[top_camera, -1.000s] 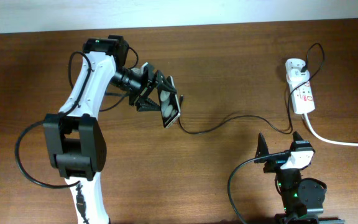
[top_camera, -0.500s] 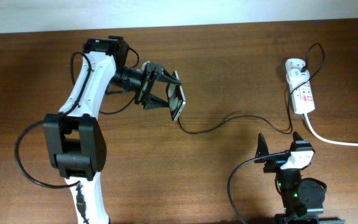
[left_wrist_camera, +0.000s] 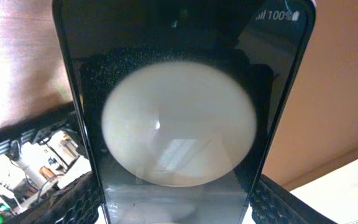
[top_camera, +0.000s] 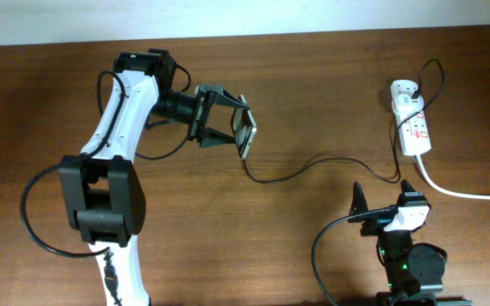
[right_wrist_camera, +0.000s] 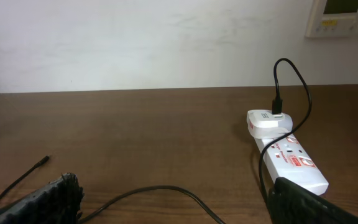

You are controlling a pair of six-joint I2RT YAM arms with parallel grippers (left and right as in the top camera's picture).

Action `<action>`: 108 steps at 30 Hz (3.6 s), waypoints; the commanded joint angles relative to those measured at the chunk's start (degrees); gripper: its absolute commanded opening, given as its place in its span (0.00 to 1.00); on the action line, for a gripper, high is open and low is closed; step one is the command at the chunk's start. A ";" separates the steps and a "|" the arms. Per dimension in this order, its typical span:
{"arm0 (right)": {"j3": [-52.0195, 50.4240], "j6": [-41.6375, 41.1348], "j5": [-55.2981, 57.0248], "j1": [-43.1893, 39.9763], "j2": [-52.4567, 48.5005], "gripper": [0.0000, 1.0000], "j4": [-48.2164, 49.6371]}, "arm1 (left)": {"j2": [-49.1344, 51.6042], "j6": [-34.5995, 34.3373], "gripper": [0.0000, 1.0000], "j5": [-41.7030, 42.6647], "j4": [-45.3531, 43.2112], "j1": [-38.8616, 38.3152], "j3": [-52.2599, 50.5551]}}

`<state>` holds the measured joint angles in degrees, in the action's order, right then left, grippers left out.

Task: Plug charger to phone and switch on socket
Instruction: 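Lift the phone with the left gripper and tilt it upright, then hold the phone raised in the left gripper, bottom edge facing right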

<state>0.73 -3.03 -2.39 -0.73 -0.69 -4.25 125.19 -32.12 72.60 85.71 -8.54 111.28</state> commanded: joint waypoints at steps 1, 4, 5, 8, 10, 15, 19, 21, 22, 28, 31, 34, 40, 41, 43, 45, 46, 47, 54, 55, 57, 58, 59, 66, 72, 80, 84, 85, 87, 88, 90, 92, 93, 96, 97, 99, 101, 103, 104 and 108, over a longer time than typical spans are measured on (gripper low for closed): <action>-0.42 -0.39 -0.13 0.35 0.44 0.99 -0.04 | 0.15 -1.77 0.24 2.91 0.11 1.57 1.70; -0.42 -0.39 -0.13 0.35 0.44 0.99 -0.04 | 0.15 -1.81 0.22 2.89 0.11 3.69 1.70; -0.42 -0.39 -0.13 0.35 0.44 0.99 -0.04 | 0.15 -1.90 0.22 2.91 0.11 4.66 1.70; -0.42 -0.39 -0.11 0.35 0.44 0.99 -0.04 | 0.15 -5.90 0.21 2.91 0.09 7.02 1.70; -0.42 -0.39 -0.13 0.35 0.44 0.99 -0.04 | 0.15 -6.08 0.20 3.08 0.09 7.98 1.70; -0.42 -0.39 -0.11 0.35 0.44 0.99 -0.04 | 0.15 -6.10 0.21 3.10 0.13 7.96 1.70; -0.42 -0.39 -0.11 0.35 0.44 0.99 -0.04 | 0.15 -8.24 0.21 3.58 0.52 7.96 1.70; -0.42 -0.39 -0.13 0.35 0.44 0.99 -0.04 | 0.15 -8.28 0.21 3.76 0.55 7.96 1.70; -0.42 -0.39 -0.13 0.35 0.44 0.99 -0.04 | 0.15 -8.46 0.21 3.76 0.52 7.96 1.70; -0.42 -0.39 -0.13 0.35 0.44 0.99 -0.04 | 0.15 -10.27 0.19 3.78 1.01 7.96 1.70; -0.42 -0.39 -0.11 0.35 0.44 0.99 -0.04 | 0.15 -11.43 0.19 4.59 1.01 7.96 1.70; -0.42 -0.39 -0.13 0.35 0.44 0.99 -0.04 | 0.15 -11.65 0.18 4.57 1.01 7.96 1.70; -0.42 -0.39 -0.11 0.35 0.44 0.99 -0.04 | 0.15 -12.70 0.16 4.59 2.78 7.96 1.70; -0.42 -0.39 -0.13 0.35 0.44 0.99 -0.04 | 0.15 -12.70 0.16 4.61 3.21 7.96 1.70; -0.42 -0.39 -0.13 0.35 0.44 0.99 -0.04 | 0.15 -12.72 0.16 4.61 3.56 7.96 1.70; -0.42 -0.39 -0.13 0.35 0.44 0.98 -0.04 | 0.15 -12.72 0.16 4.63 3.56 7.96 1.70; -0.42 -0.39 -0.13 0.35 0.44 0.99 -0.04 | 0.15 -12.90 0.16 4.63 3.56 7.96 1.70; -0.42 -0.39 -0.13 0.35 0.44 0.99 -0.04 | 0.15 -12.96 0.15 4.66 3.58 7.96 1.70; -0.42 -0.39 -0.11 0.35 0.44 0.99 -0.04 | 0.15 -13.29 0.14 4.59 3.56 7.96 1.70; -0.42 -0.39 -0.13 0.35 0.44 0.99 -0.04 | 0.15 -13.29 0.13 4.57 3.56 7.96 1.70; -0.42 -0.39 -0.13 0.35 0.44 0.99 -0.04 | 0.15 -13.29 0.13 4.42 3.48 7.98 1.70; -0.42 -0.39 -0.13 0.35 0.44 0.99 -0.04 | 0.15 -13.29 0.13 4.11 3.37 8.02 1.70; -0.42 -0.39 -0.11 0.35 0.44 0.99 -0.04 | 0.15 -13.29 0.13 3.98 2.82 8.13 1.70; -0.42 -0.39 -0.13 0.35 0.44 0.99 -0.04 | 0.17 -16.57 0.14 -3.82 -0.44 11.52 1.68; -0.42 -0.39 -0.13 0.35 0.44 0.99 -0.04 | 0.17 -17.62 0.11 -4.09 -1.68 12.46 1.68; -0.42 -0.39 -0.13 0.35 0.44 0.99 -0.04 | 0.90 -19.74 0.08 -6.43 -4.26 12.44 1.25; -0.42 -0.39 -0.13 0.35 0.44 0.99 -0.04 | 2.05 -19.71 0.08 -6.45 -4.31 12.41 1.25; -0.42 -0.39 -0.13 0.35 0.44 0.99 -0.04 | 2.23 -19.71 0.08 -6.47 -4.28 12.39 1.25; -0.42 -0.39 -0.13 0.35 0.44 0.99 -0.04 | 3.26 -19.71 0.08 -6.45 -4.48 12.39 1.25; -0.42 -0.39 -0.11 0.35 0.44 0.99 -0.04 | 4.15 -19.71 0.08 -6.40 -4.57 12.39 1.25; -0.42 -0.39 -0.13 0.35 0.44 0.99 -0.04 | 5.97 -19.69 0.08 -6.38 -4.17 12.28 1.25; -0.42 -0.39 -0.11 0.35 0.44 0.98 -0.04 | 6.08 -19.67 0.08 -5.95 -3.58 12.28 1.22; -0.42 -0.39 -0.13 0.35 0.44 0.99 -0.04 | 6.05 -19.61 0.08 -5.44 -3.56 12.11 1.22; -0.42 -0.39 -0.13 0.35 0.44 0.99 -0.04 | 6.05 -18.43 0.09 -4.46 -0.90 11.61 1.22; -0.42 -0.39 -0.11 0.35 0.44 0.99 -0.04 | 6.05 -17.29 0.10 -4.46 0.42 11.63 1.22; -0.42 -0.39 -0.13 0.35 0.44 0.99 -0.04 | 6.05 -15.96 0.10 -3.93 2.01 11.56 1.22; -0.42 -0.39 -0.13 0.35 0.44 0.99 -0.04 | 6.05 -13.29 0.10 -2.95 3.96 11.52 1.22; -0.42 -0.39 -0.11 0.35 0.44 0.99 -0.04 | 6.05 -13.14 0.11 -3.08 4.22 11.52 1.22; -0.42 -0.39 -0.13 0.35 0.44 0.99 -0.04 | 6.05 -13.14 0.11 -3.15 4.24 11.52 1.22; -0.42 -0.39 -0.13 0.35 0.44 0.99 -0.04 | 6.05 -12.31 0.10 -3.15 5.40 11.52 1.22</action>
<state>0.73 -3.03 -2.39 -0.73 -0.69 -4.25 131.52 -46.06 66.67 90.32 3.03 111.33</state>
